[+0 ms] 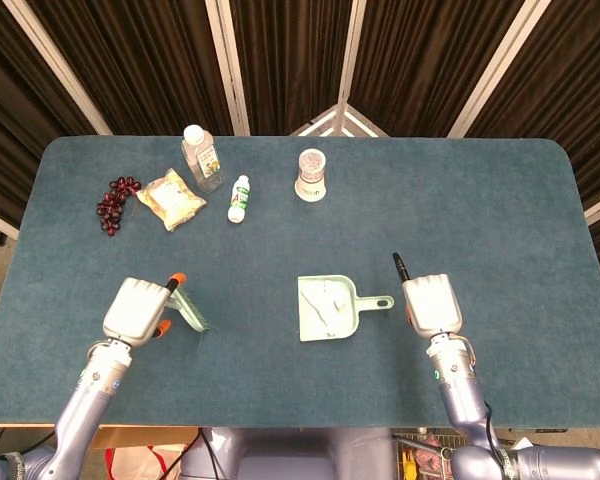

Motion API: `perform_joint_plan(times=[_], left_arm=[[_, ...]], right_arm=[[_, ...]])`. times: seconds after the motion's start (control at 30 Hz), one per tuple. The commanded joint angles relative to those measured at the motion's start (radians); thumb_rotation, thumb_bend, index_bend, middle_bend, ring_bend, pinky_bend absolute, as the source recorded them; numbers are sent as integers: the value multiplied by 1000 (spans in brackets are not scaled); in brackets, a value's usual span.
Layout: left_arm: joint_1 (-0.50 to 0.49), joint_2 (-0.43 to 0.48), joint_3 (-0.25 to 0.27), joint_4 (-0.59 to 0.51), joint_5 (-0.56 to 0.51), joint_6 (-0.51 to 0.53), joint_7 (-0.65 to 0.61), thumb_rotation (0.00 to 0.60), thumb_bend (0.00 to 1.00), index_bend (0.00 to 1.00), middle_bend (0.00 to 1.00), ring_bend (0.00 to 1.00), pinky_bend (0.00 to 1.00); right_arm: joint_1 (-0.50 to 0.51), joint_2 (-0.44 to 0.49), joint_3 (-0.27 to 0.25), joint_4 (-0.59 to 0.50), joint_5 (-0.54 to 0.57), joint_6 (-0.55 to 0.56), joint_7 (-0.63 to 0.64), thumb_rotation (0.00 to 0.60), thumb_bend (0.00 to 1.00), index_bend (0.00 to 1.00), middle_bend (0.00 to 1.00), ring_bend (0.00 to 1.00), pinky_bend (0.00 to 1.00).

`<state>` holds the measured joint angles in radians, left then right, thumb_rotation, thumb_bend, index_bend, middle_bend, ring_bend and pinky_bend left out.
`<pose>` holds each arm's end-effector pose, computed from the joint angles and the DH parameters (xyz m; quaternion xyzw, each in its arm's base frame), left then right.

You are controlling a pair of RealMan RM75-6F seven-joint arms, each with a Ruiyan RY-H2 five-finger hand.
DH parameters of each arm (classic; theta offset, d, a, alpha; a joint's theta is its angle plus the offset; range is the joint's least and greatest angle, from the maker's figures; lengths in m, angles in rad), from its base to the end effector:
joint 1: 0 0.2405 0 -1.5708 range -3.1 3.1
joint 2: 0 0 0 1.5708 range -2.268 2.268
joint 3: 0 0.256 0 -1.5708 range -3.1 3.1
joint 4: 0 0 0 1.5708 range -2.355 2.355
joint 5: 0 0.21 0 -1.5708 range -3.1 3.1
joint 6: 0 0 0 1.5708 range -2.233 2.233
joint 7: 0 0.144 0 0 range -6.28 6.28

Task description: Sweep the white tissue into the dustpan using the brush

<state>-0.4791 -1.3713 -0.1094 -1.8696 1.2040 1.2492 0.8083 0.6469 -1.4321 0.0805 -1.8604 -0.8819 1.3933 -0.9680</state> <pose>-0.1693 0.2626 0.0473 -0.7404 -0.2783 -0.3130 0.5258 -0.1662 -0.2875 0.0391 0.7207 -0.2901 0.2398 0.5823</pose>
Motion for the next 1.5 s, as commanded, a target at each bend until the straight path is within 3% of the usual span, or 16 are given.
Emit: perform_joint_plan(times=[0.03,0.93,1.03,1.1,1.17,1.23,1.3,1.33,1.4,1.5], left_arm=[[22,18,-13,-5,23,41,-67,600,150,142,753,840,928],[106,191,-54,-80,132,171,-361,600,144,134,745,837,906],[120,213,-48,-90,155,184,-387,600,143,131,711,795,866],[131,227,-35,-92,167,188,-394,600,140,105,578,669,756],[150,241,-4,-86,190,190,-394,600,136,56,372,481,582],[175,248,32,-78,217,199,-404,600,134,11,176,272,402],[210,247,69,-76,247,222,-434,600,132,0,62,137,287],[226,247,86,-77,260,234,-452,600,130,0,23,75,221],[275,247,136,-75,308,271,-499,600,126,0,0,15,130],[330,246,206,-50,389,311,-546,600,117,0,0,0,72]], right_arm=[[-2,7,4,-10,-8,1,4,600,391,0,883,865,857],[-27,73,21,-76,-28,16,12,600,391,0,883,865,857],[-32,79,18,-77,-31,14,18,600,390,0,883,858,857],[-38,85,12,-82,-39,16,23,600,390,0,853,813,834],[-51,95,-1,-87,-57,16,44,600,391,0,744,696,736],[-65,107,-16,-91,-79,12,71,600,391,0,538,471,517],[-83,124,-36,-93,-121,5,117,600,391,0,343,254,317],[-91,132,-46,-91,-144,3,140,600,391,0,226,138,221],[-121,163,-80,-86,-209,-7,220,600,391,0,78,24,131],[-168,214,-131,-74,-317,3,330,600,391,0,0,0,75]])
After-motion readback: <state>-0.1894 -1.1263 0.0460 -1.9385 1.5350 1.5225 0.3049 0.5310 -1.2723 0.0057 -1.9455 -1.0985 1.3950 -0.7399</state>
